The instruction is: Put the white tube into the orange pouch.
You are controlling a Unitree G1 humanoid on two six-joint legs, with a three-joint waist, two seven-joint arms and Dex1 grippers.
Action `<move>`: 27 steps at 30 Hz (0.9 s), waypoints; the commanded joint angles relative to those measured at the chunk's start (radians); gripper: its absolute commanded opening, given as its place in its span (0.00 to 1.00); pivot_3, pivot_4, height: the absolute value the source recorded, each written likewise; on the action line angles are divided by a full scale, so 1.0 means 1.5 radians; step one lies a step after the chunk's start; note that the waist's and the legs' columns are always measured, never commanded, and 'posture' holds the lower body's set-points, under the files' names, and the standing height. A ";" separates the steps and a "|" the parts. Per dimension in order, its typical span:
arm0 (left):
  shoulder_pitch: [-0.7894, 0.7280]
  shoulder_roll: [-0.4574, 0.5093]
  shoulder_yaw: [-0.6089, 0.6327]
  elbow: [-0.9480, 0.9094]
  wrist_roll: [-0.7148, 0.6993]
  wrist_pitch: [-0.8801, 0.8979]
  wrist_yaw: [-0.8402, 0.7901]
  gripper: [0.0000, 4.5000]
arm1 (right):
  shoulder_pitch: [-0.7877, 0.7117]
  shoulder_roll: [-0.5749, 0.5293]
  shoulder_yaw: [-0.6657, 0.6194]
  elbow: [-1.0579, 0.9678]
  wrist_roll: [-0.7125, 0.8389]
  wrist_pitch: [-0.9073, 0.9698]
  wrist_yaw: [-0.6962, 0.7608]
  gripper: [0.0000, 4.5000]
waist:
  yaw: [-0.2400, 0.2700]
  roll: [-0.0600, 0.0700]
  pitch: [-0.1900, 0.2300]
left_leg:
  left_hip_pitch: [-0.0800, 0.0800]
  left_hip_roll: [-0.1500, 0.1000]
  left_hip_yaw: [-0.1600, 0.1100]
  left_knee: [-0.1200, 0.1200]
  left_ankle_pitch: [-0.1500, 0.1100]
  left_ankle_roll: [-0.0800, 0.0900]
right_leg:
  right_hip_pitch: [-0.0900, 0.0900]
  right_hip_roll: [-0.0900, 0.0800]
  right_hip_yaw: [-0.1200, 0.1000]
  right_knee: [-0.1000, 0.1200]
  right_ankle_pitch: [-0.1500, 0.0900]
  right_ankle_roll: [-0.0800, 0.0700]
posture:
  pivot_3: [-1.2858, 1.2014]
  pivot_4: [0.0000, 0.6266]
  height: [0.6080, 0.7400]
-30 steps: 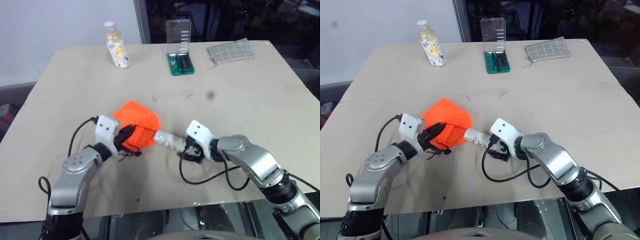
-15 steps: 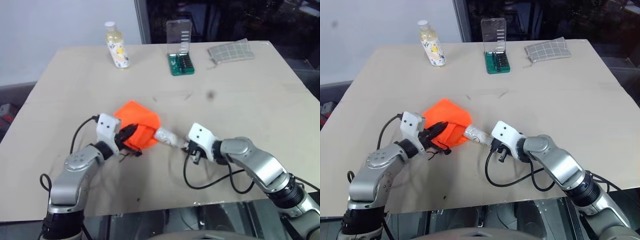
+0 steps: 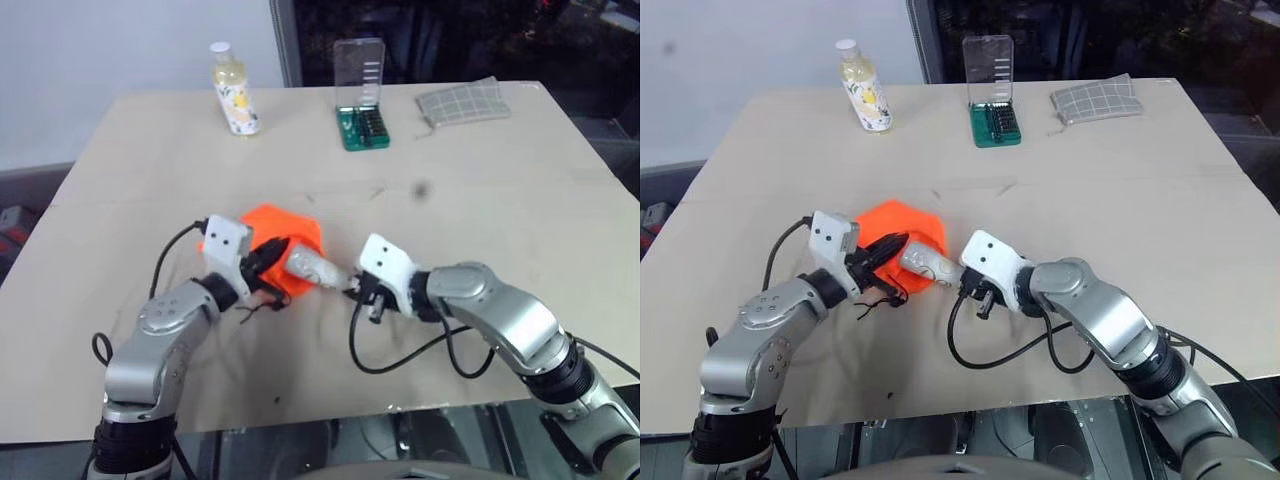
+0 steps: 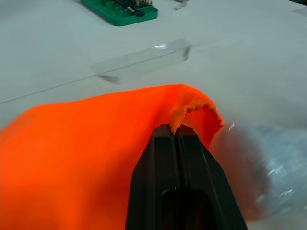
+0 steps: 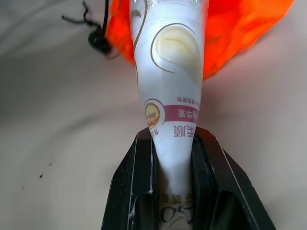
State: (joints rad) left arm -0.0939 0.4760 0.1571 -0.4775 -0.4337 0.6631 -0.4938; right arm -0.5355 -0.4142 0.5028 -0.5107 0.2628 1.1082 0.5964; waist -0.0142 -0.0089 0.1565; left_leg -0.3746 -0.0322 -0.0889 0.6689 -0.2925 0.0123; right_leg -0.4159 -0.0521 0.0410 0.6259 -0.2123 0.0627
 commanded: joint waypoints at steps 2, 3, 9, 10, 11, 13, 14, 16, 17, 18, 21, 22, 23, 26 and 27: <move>0.001 0.005 0.002 -0.051 -0.021 0.007 0.001 0.00 | -0.015 0.014 0.007 0.008 -0.008 0.017 -0.024 0.13 | 0.000 0.000 0.000 | 0.000 0.000 0.000 0.000 0.000 0.000 | 0.000 0.000 0.000 0.000 0.000 0.000 | 0.52 0.24 1.00; 0.004 0.006 0.001 -0.054 -0.024 0.011 -0.001 0.00 | -0.018 0.015 0.011 0.014 -0.012 0.020 -0.028 0.13 | 0.000 0.000 0.000 | 0.000 0.000 0.000 0.000 0.000 0.000 | 0.000 0.000 0.000 0.000 0.000 0.000 | 0.52 0.24 1.00; 0.034 0.029 -0.019 -0.077 -0.026 0.011 -0.026 0.00 | -0.042 0.052 -0.008 0.065 -0.030 0.027 -0.071 0.13 | -0.001 0.000 0.000 | 0.000 0.000 0.000 0.000 0.000 0.000 | -0.001 0.000 0.000 0.000 0.000 0.000 | 0.52 0.24 1.00; 0.037 0.033 -0.022 -0.081 -0.029 0.012 -0.030 0.00 | -0.044 0.055 -0.009 0.069 -0.031 0.026 -0.075 0.13 | -0.001 0.000 0.000 | 0.000 0.000 0.000 0.000 0.000 0.000 | -0.001 0.000 0.000 0.000 0.000 0.000 | 0.52 0.24 1.00; 0.045 0.038 -0.027 -0.092 -0.039 0.016 -0.042 0.00 | -0.050 0.068 -0.017 0.077 -0.032 0.021 -0.084 0.13 | -0.001 0.000 0.000 | 0.000 0.000 0.000 0.000 0.000 0.000 | -0.001 0.000 0.000 0.000 0.000 0.000 | 0.52 0.24 1.00; 0.058 0.045 -0.038 -0.110 -0.050 0.013 -0.057 0.00 | -0.061 0.094 -0.033 0.090 -0.032 0.015 -0.098 0.13 | -0.001 0.000 0.000 | -0.001 0.000 0.000 0.000 0.000 0.000 | -0.001 0.000 0.000 0.000 0.000 0.000 | 0.52 0.24 1.00; 0.065 0.052 -0.052 -0.116 -0.037 -0.002 -0.065 0.00 | -0.067 0.105 -0.037 0.093 -0.030 0.013 -0.100 0.13 | -0.001 0.000 0.000 | -0.001 0.000 0.000 0.000 0.000 0.000 | -0.001 0.000 0.000 0.000 0.000 0.000 | 0.52 0.24 1.00; 0.071 0.061 -0.073 -0.123 -0.018 -0.027 -0.075 0.00 | -0.072 0.114 -0.033 0.098 -0.031 0.009 -0.099 0.13 | -0.001 0.000 0.000 | -0.001 0.000 0.000 0.000 0.000 0.000 | -0.001 0.000 0.000 0.000 0.000 0.000 | 0.52 0.24 1.00; 0.070 0.065 -0.087 -0.128 -0.012 -0.039 -0.082 0.00 | -0.075 0.114 -0.028 0.101 -0.034 0.002 -0.097 0.13 | -0.001 0.000 0.000 | -0.001 0.000 0.000 0.000 0.000 0.000 | -0.001 0.000 0.000 0.000 0.000 0.000 | 0.52 0.24 1.00; 0.069 0.067 -0.095 -0.132 -0.009 -0.046 -0.086 0.00 | -0.077 0.114 -0.024 0.102 -0.036 -0.003 -0.096 0.13 | 0.000 0.000 0.000 | -0.002 0.000 0.000 0.000 0.000 0.000 | -0.002 0.000 0.000 0.000 0.000 0.000 | 0.52 0.24 1.00; 0.059 0.065 -0.126 -0.129 0.011 -0.062 -0.084 0.00 | -0.082 0.131 -0.026 0.116 -0.038 -0.015 -0.101 0.13 | -0.001 0.000 0.000 | -0.002 0.000 0.000 0.000 0.000 0.000 | -0.002 0.000 0.000 0.000 0.000 0.000 | 0.52 0.24 1.00; 0.057 0.066 -0.136 -0.126 0.023 -0.070 -0.082 0.00 | -0.084 0.135 -0.027 0.121 -0.038 -0.018 -0.101 0.13 | -0.001 0.000 0.000 | -0.002 0.000 0.000 0.000 0.000 0.000 | -0.002 0.000 0.000 0.000 0.000 0.000 | 0.52 0.24 1.00; 0.057 0.067 -0.143 -0.123 0.034 -0.076 -0.079 0.00 | -0.087 0.138 -0.026 0.124 -0.039 -0.019 -0.100 0.13 | -0.001 0.000 0.000 | -0.002 0.000 0.000 0.000 0.000 0.000 | -0.002 0.000 0.000 0.000 0.000 0.000 | 0.52 0.24 1.00; 0.063 0.064 -0.143 -0.121 0.052 -0.089 -0.068 0.00 | -0.090 0.105 -0.001 0.117 -0.040 -0.009 -0.072 0.13 | -0.002 0.001 0.000 | -0.003 0.000 0.000 0.000 0.000 0.000 | -0.003 0.000 0.000 0.000 0.000 0.000 | 0.52 0.24 1.00; 0.065 0.064 -0.140 -0.120 0.056 -0.093 -0.065 0.00 | -0.088 0.088 0.009 0.110 -0.040 -0.005 -0.062 0.13 | -0.002 0.001 0.000 | -0.003 0.000 0.000 0.000 0.000 0.000 | -0.003 0.000 0.000 0.000 0.000 0.000 | 0.52 0.24 1.00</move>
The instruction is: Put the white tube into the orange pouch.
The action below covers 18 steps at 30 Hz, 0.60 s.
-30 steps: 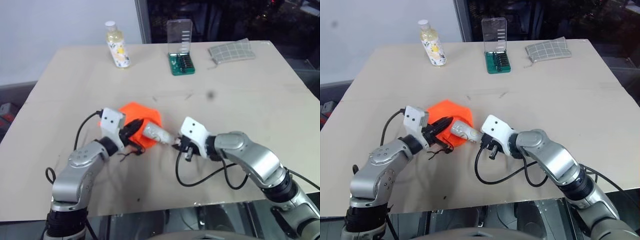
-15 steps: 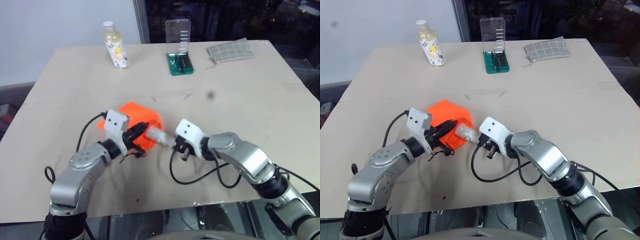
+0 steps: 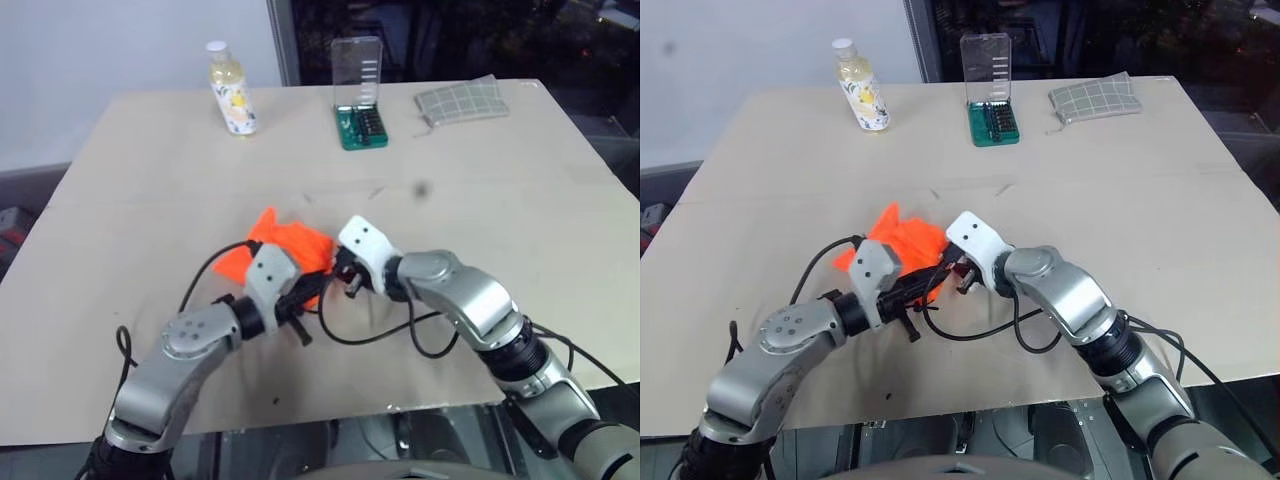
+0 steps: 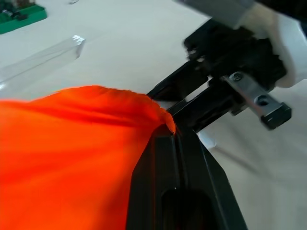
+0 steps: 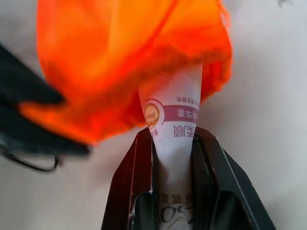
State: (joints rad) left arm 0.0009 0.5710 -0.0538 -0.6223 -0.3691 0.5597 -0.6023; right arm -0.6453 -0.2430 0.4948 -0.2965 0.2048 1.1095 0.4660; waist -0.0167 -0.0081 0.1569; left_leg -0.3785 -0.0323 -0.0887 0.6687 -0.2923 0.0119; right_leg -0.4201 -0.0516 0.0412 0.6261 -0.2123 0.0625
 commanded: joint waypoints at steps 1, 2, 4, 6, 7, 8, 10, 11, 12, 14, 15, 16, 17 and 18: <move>0.001 -0.001 0.006 -0.022 0.017 -0.028 0.011 0.00 | -0.009 -0.042 0.020 -0.042 0.001 0.001 0.033 0.13 | 0.001 0.000 0.000 | 0.000 0.000 0.000 0.000 0.000 0.000 | 0.000 0.000 0.000 0.000 0.000 0.000 | 0.52 0.24 1.00; 0.000 -0.003 0.012 -0.019 0.021 -0.032 0.017 0.00 | -0.003 -0.061 0.028 -0.053 0.003 0.005 0.042 0.13 | 0.002 0.000 0.000 | 0.000 0.000 0.000 0.000 0.000 0.000 | 0.000 0.000 0.000 0.000 0.000 0.000 | 0.52 0.24 1.00; -0.001 -0.009 0.021 -0.013 0.028 -0.041 0.026 0.00 | 0.003 -0.097 0.045 -0.072 0.010 0.014 0.064 0.13 | 0.002 0.000 0.000 | -0.001 0.000 0.000 0.000 0.000 0.000 | 0.000 0.000 0.000 -0.001 0.000 0.000 | 0.52 0.24 1.00; -0.002 -0.011 0.020 -0.008 0.034 -0.051 0.028 0.00 | 0.000 -0.108 0.053 -0.078 0.012 0.018 0.072 0.13 | 0.001 0.000 0.000 | -0.001 0.000 0.000 0.000 0.000 0.000 | 0.000 -0.001 0.000 -0.001 0.000 0.000 | 0.52 0.24 1.00; -0.003 -0.012 0.019 -0.006 0.035 -0.055 0.028 0.00 | -0.002 -0.108 0.054 -0.078 0.011 0.017 0.073 0.13 | 0.000 0.000 0.000 | -0.001 0.000 0.000 0.000 0.000 0.000 | 0.000 0.000 0.000 -0.001 0.000 0.000 | 0.52 0.24 1.00; -0.005 -0.013 0.013 -0.005 0.037 -0.059 0.026 0.00 | -0.008 -0.096 0.047 -0.071 0.010 0.015 0.067 0.13 | -0.001 0.000 0.000 | 0.000 0.000 0.000 0.000 0.000 0.000 | 0.000 0.000 0.000 0.000 0.000 0.000 | 0.52 0.24 1.00; -0.009 -0.015 -0.001 -0.005 0.042 -0.064 0.022 0.00 | -0.021 -0.067 0.031 -0.048 0.004 0.007 0.051 0.13 | -0.001 0.000 0.000 | 0.000 0.000 0.000 0.000 0.000 0.000 | 0.000 0.000 0.000 0.000 0.000 0.000 | 0.52 0.24 1.00; -0.011 -0.014 -0.009 -0.004 0.048 -0.069 0.019 0.00 | -0.028 -0.058 0.028 -0.036 -0.001 0.000 0.046 0.13 | -0.001 0.000 0.000 | 0.000 0.000 0.000 0.000 0.000 0.000 | 0.000 0.000 0.000 0.000 0.000 0.000 | 0.52 0.24 1.00; -0.014 -0.012 -0.017 -0.003 0.054 -0.073 0.015 0.00 | -0.034 -0.052 0.029 -0.025 -0.006 -0.008 0.044 0.13 | -0.001 0.000 0.000 | 0.000 0.000 0.000 0.000 0.000 0.000 | 0.000 0.000 0.000 0.000 0.000 0.000 | 0.52 0.24 1.00; -0.020 -0.011 -0.029 0.000 0.059 -0.079 0.007 0.00 | -0.043 -0.043 0.032 -0.008 -0.015 -0.022 0.041 0.13 | 0.000 0.000 0.000 | 0.000 0.000 0.000 0.000 0.000 0.000 | 0.000 0.000 0.000 0.000 0.000 0.000 | 0.52 0.24 1.00; -0.023 -0.012 -0.035 0.002 0.059 -0.079 0.003 0.00 | -0.047 -0.038 0.033 -0.001 -0.018 -0.028 0.039 0.13 | 0.001 0.000 0.000 | 0.000 0.000 0.000 0.000 0.000 0.000 | 0.000 0.000 0.000 0.000 0.000 0.000 | 0.52 0.24 1.00; -0.027 -0.011 -0.041 0.004 0.060 -0.079 -0.001 0.00 | -0.051 -0.034 0.034 0.005 -0.023 -0.037 0.038 0.13 | 0.001 0.000 0.000 | 0.000 0.000 0.000 0.000 0.000 0.000 | 0.000 0.000 0.000 0.000 0.000 0.000 | 0.52 0.24 1.00; -0.030 -0.011 -0.046 0.008 0.062 -0.083 -0.006 0.00 | -0.055 -0.031 0.036 0.011 -0.028 -0.046 0.037 0.13 | 0.002 0.000 0.000 | 0.000 0.000 0.000 0.000 0.000 0.000 | 0.000 0.000 0.000 0.000 0.000 0.000 | 0.52 0.24 1.00; -0.032 -0.011 -0.050 0.013 0.065 -0.087 -0.009 0.00 | -0.058 -0.030 0.039 0.015 -0.033 -0.056 0.037 0.13 | 0.001 0.000 0.000 | -0.001 0.000 0.000 0.000 0.000 0.000 | 0.000 0.000 0.000 0.000 0.000 0.000 | 0.52 0.24 1.00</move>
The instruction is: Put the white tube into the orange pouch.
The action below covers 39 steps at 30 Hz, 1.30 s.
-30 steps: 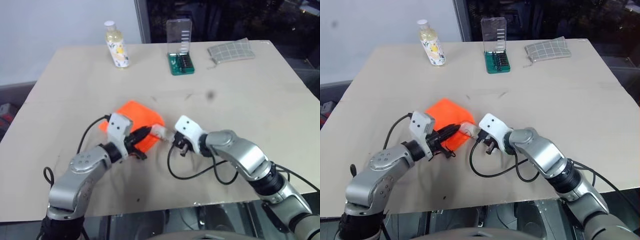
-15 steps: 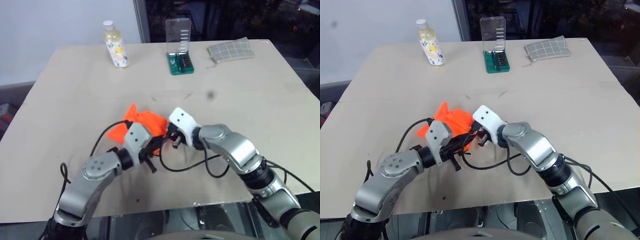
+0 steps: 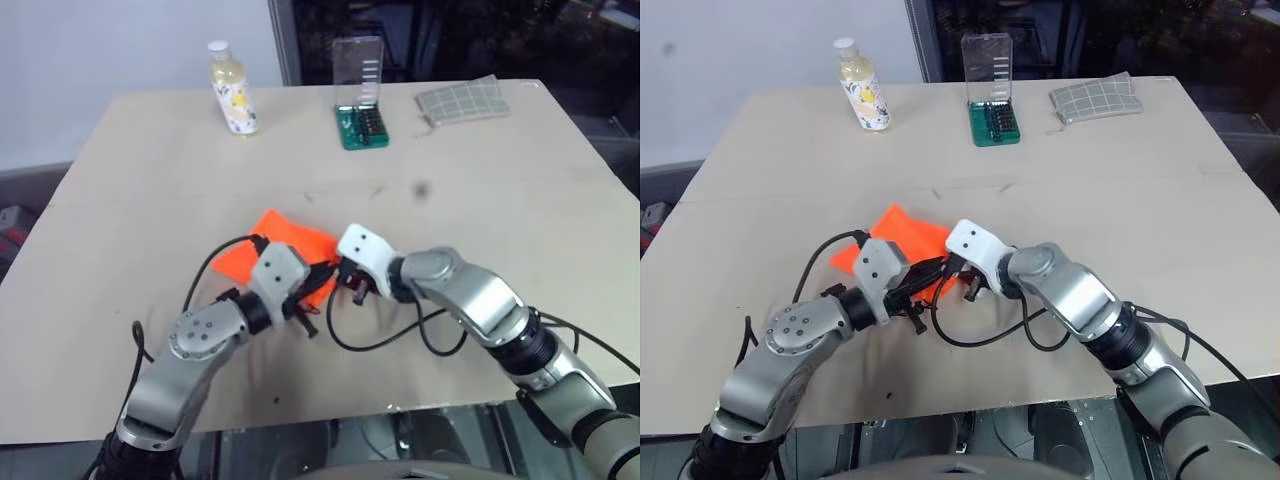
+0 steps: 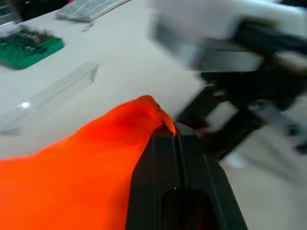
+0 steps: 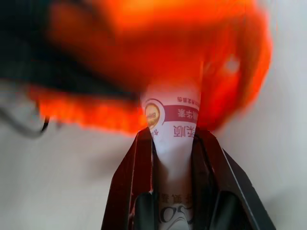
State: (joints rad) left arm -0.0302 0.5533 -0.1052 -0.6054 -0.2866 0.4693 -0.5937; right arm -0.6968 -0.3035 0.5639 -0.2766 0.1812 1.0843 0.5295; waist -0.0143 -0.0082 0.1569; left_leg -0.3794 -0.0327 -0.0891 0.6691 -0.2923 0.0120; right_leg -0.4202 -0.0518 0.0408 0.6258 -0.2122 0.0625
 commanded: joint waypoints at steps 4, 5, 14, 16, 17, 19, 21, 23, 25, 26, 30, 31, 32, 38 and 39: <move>-0.028 0.001 -0.038 0.026 0.030 -0.058 -0.033 0.00 | -0.033 0.011 0.010 0.020 -0.047 -0.080 -0.003 0.13 | -0.001 0.000 0.000 | -0.001 0.000 0.000 0.000 0.000 0.000 | -0.001 0.000 0.000 0.000 0.000 0.000 | 0.52 0.24 1.00; -0.032 0.000 -0.043 0.031 0.031 -0.064 -0.038 0.00 | -0.034 0.012 0.012 0.024 -0.053 -0.086 -0.004 0.13 | -0.001 0.000 0.000 | -0.001 0.000 0.000 0.000 0.000 0.000 | -0.001 0.000 0.000 0.000 0.000 0.000 | 0.52 0.24 1.00; -0.032 0.003 -0.057 0.061 0.035 -0.115 -0.086 0.00 | -0.014 0.075 -0.041 0.058 -0.068 -0.137 -0.044 0.13 | -0.002 0.000 0.000 | -0.001 0.000 0.001 0.000 0.000 0.000 | -0.002 0.000 0.001 0.000 0.000 0.000 | 0.52 0.24 1.00; -0.028 0.005 -0.054 0.063 0.032 -0.124 -0.094 0.00 | -0.008 0.088 -0.056 0.060 -0.059 -0.124 -0.046 0.29 | -0.002 0.000 0.000 | -0.001 0.000 0.001 0.000 0.000 0.000 | -0.002 0.000 0.001 0.000 0.000 0.000 | 0.52 0.24 1.00; -0.026 0.005 -0.053 0.064 0.031 -0.127 -0.097 0.00 | -0.007 0.092 -0.059 0.059 -0.057 -0.118 -0.045 0.37 | -0.001 0.000 0.000 | -0.001 0.000 0.001 0.000 0.000 0.000 | -0.002 0.000 0.001 0.000 0.000 0.000 | 0.52 0.24 1.00; -0.022 0.002 -0.048 0.068 0.029 -0.130 -0.098 0.00 | 0.002 0.110 -0.077 0.057 -0.049 -0.104 -0.056 0.57 | -0.001 0.000 0.000 | -0.001 0.000 0.001 0.000 0.000 0.000 | -0.002 0.000 0.001 0.000 0.000 0.000 | 0.52 0.24 1.00; -0.021 -0.011 -0.034 0.073 0.018 -0.122 -0.086 0.00 | 0.013 0.139 -0.109 0.053 -0.035 -0.087 -0.073 0.80 | -0.001 0.000 0.000 | -0.001 0.000 0.000 0.000 0.000 0.000 | -0.002 0.000 0.001 0.001 0.000 0.000 | 0.52 0.24 1.00; -0.036 -0.053 0.017 0.083 -0.046 -0.052 -0.045 0.00 | 0.021 0.149 -0.129 0.036 -0.020 -0.074 -0.063 0.99 | -0.001 0.000 0.000 | -0.001 0.000 0.000 0.000 0.000 0.000 | -0.002 0.000 0.001 0.001 0.000 0.000 | 0.52 0.24 1.00; -0.065 -0.083 0.072 0.104 -0.103 0.015 -0.010 0.00 | 0.038 0.147 -0.159 -0.005 0.018 -0.039 -0.038 0.99 | 0.001 0.000 0.000 | -0.001 0.000 0.000 0.000 0.000 0.000 | -0.002 0.000 0.001 0.001 0.000 0.000 | 0.52 0.24 1.00; -0.075 -0.088 0.088 0.112 -0.117 0.033 -0.002 0.00 | 0.047 0.139 -0.170 -0.026 0.035 -0.027 -0.023 0.99 | 0.001 0.000 0.000 | -0.001 0.000 0.000 0.000 0.000 0.000 | -0.002 0.000 0.000 0.001 0.000 0.000 | 0.52 0.24 1.00; -0.102 -0.088 0.130 0.127 -0.159 0.078 0.008 0.00 | 0.086 0.057 -0.191 -0.111 0.104 0.003 0.061 0.99 | -0.004 0.000 0.000 | -0.001 0.000 0.000 0.001 0.000 0.000 | -0.002 0.000 0.000 0.001 0.000 0.000 | 0.52 0.24 1.00; -0.104 -0.085 0.133 0.130 -0.162 0.082 0.007 0.00 | 0.091 0.041 -0.193 -0.121 0.115 0.007 0.072 0.99 | -0.005 0.000 0.000 | -0.001 0.000 0.000 0.000 0.000 0.000 | -0.002 0.001 0.000 0.001 0.000 0.000 | 0.52 0.24 1.00; -0.105 -0.082 0.135 0.132 -0.164 0.084 0.005 0.00 | 0.098 0.020 -0.194 -0.131 0.125 0.007 0.085 0.99 | -0.006 0.000 0.000 | -0.001 0.000 0.001 0.000 0.000 0.000 | -0.002 0.001 0.001 0.001 0.000 0.000 | 0.52 0.24 1.00; -0.121 -0.083 0.144 0.145 -0.188 0.109 0.014 0.00 | 0.119 -0.055 -0.202 -0.134 0.142 -0.025 0.105 0.99 | -0.003 0.000 0.000 | -0.001 0.000 0.000 0.001 0.000 0.000 | -0.002 0.001 0.000 0.001 0.000 0.000 | 0.52 0.24 1.00; -0.123 -0.084 0.143 0.144 -0.190 0.112 0.015 0.00 | 0.122 -0.061 -0.191 -0.134 0.133 -0.033 0.100 0.99 | -0.003 0.000 0.000 | -0.001 0.000 0.001 0.001 0.000 0.000 | -0.002 0.001 0.001 0.001 0.000 0.000 | 0.52 0.24 1.00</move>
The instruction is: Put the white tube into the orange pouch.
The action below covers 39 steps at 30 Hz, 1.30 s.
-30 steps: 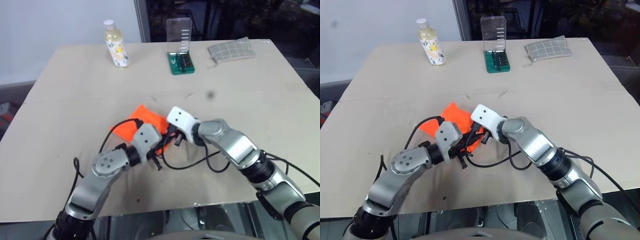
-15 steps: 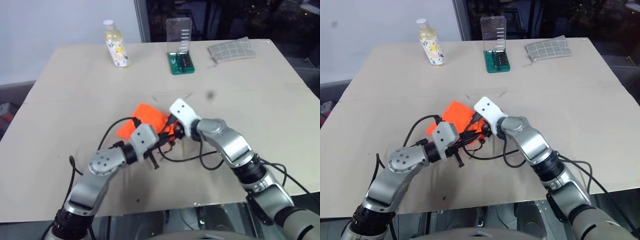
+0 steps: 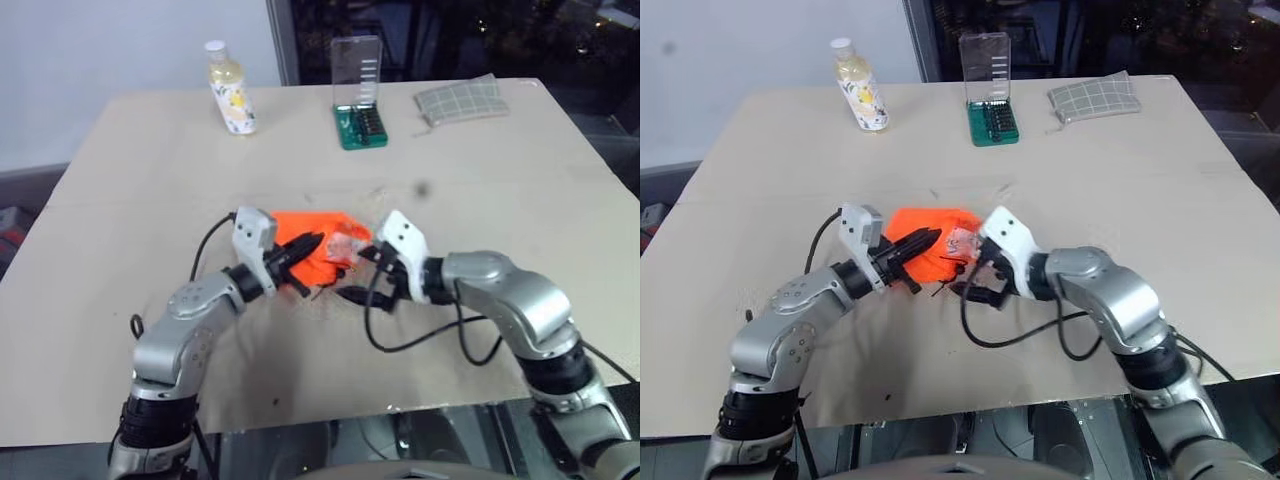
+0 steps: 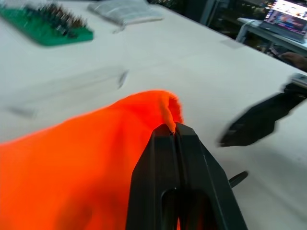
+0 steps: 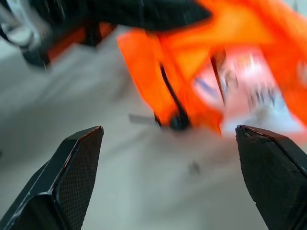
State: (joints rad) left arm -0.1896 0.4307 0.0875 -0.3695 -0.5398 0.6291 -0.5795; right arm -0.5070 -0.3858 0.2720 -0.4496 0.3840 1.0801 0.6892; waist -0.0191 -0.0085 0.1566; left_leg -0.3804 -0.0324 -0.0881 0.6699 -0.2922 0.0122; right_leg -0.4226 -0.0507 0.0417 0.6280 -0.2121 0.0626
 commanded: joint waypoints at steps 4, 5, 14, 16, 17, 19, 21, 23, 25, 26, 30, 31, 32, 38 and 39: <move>-0.024 0.000 0.007 -0.008 -0.019 0.007 0.005 0.00 | 0.004 0.011 0.045 -0.007 -0.036 -0.052 -0.048 0.99 | 0.000 0.000 0.000 | 0.000 0.000 0.000 0.000 0.000 0.000 | 0.000 0.000 0.000 0.000 0.000 0.000 | 0.52 0.24 1.00; -0.025 -0.002 0.008 -0.007 -0.021 0.009 0.007 0.00 | 0.007 0.017 0.051 -0.006 -0.040 -0.055 -0.057 0.99 | 0.001 0.000 0.000 | 0.000 0.000 0.000 0.000 0.000 0.000 | 0.000 0.000 0.000 0.000 0.000 0.000 | 0.52 0.24 1.00; -0.048 -0.027 0.006 -0.001 -0.024 0.018 0.031 0.00 | 0.050 0.149 -0.014 0.005 -0.017 0.070 -0.187 0.99 | 0.003 0.000 0.000 | 0.000 0.000 0.000 0.000 0.000 0.000 | 0.000 0.000 0.000 0.000 0.000 0.000 | 0.52 0.24 1.00; -0.053 -0.034 0.005 0.003 -0.025 0.019 0.036 0.00 | 0.062 0.194 -0.047 0.013 0.010 0.121 -0.200 0.99 | 0.004 0.000 0.000 | 0.000 0.000 0.000 0.000 0.000 -0.001 | 0.000 0.000 0.000 0.000 0.000 0.000 | 0.52 0.24 1.00; -0.055 -0.037 0.003 0.005 -0.024 0.019 0.038 0.00 | 0.065 0.204 -0.054 0.016 0.017 0.135 -0.202 0.99 | 0.003 0.000 0.000 | 0.000 0.000 0.000 0.000 0.000 -0.001 | 0.000 0.000 0.000 0.000 0.000 0.000 | 0.52 0.24 1.00; -0.060 -0.044 0.000 0.007 -0.024 0.019 0.041 0.00 | 0.074 0.224 -0.068 0.024 0.029 0.158 -0.208 0.99 | 0.002 0.000 0.000 | 0.000 0.000 0.000 0.000 0.000 -0.001 | 0.000 0.000 0.000 0.000 0.000 0.000 | 0.52 0.24 1.00; -0.066 -0.051 0.001 0.012 -0.025 0.021 0.047 0.00 | 0.079 0.237 -0.079 0.031 0.039 0.169 -0.213 0.99 | 0.002 0.000 0.000 | 0.000 0.000 0.000 0.000 0.000 -0.001 | 0.000 0.000 0.000 0.000 0.000 0.000 | 0.52 0.24 1.00; -0.074 -0.056 0.002 0.019 -0.022 0.019 0.053 0.00 | 0.082 0.243 -0.081 0.035 0.041 0.170 -0.218 0.99 | 0.002 0.000 -0.001 | 0.000 0.000 0.000 0.000 0.000 -0.001 | 0.000 0.000 0.000 0.000 0.000 0.000 | 0.52 0.24 1.00; -0.082 -0.061 0.002 0.028 -0.016 0.016 0.059 0.00 | 0.082 0.243 -0.088 0.029 0.041 0.170 -0.227 0.99 | 0.002 0.000 -0.001 | 0.000 0.000 0.000 0.000 0.000 -0.001 | 0.000 0.000 0.000 0.001 0.000 0.000 | 0.52 0.24 1.00; -0.085 -0.062 0.002 0.030 -0.015 0.015 0.061 0.00 | 0.081 0.242 -0.096 0.022 0.045 0.175 -0.229 0.99 | 0.002 0.000 -0.001 | 0.001 -0.001 0.000 0.000 0.000 -0.001 | 0.000 0.000 0.000 0.001 0.000 0.000 | 0.52 0.24 1.00; -0.096 -0.081 0.020 0.039 -0.026 0.020 0.086 0.00 | 0.082 0.231 -0.113 0.007 0.063 0.185 -0.230 0.99 | 0.003 0.000 -0.001 | 0.000 -0.001 0.000 0.000 0.000 -0.001 | 0.000 0.000 0.000 0.001 0.000 0.000 | 0.52 0.24 1.00; -0.099 -0.088 0.024 0.042 -0.031 0.023 0.093 0.00 | 0.083 0.234 -0.108 0.014 0.063 0.179 -0.231 0.99 | 0.003 0.000 -0.001 | 0.000 -0.001 0.000 0.000 0.000 -0.001 | 0.000 0.000 0.000 0.001 0.000 0.000 | 0.52 0.24 1.00; -0.102 -0.093 0.025 0.044 -0.033 0.025 0.098 0.00 | 0.083 0.241 -0.097 0.025 0.061 0.168 -0.234 0.99 | 0.002 0.000 -0.001 | 0.000 -0.001 0.000 0.000 0.000 -0.001 | 0.000 0.000 0.000 0.001 0.000 0.000 | 0.52 0.24 1.00; -0.117 -0.106 0.027 0.053 -0.031 0.027 0.116 0.00 | 0.080 0.286 -0.053 0.117 0.045 0.043 -0.221 0.99 | -0.002 -0.001 -0.001 | 0.001 -0.001 0.000 0.000 0.001 -0.001 | 0.000 0.000 0.001 0.002 0.000 0.000 | 0.52 0.24 1.00; -0.117 -0.106 0.027 0.055 -0.031 0.026 0.117 0.00 | 0.078 0.285 -0.046 0.133 0.038 0.010 -0.212 0.99 | -0.002 -0.001 -0.001 | 0.001 -0.001 0.000 0.000 0.001 -0.001 | 0.000 0.000 0.001 0.002 0.000 0.000 | 0.52 0.24 1.00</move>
State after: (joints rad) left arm -0.3516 0.2721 0.1122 -0.2845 -0.5729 0.6730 -0.4100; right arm -0.3885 0.0369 0.1775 -0.2877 0.4544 1.1832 0.3469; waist -0.0228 -0.0093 0.1555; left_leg -0.3787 -0.0341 -0.0877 0.6700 -0.2913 0.0106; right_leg -0.4226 -0.0500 0.0427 0.6309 -0.2121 0.0624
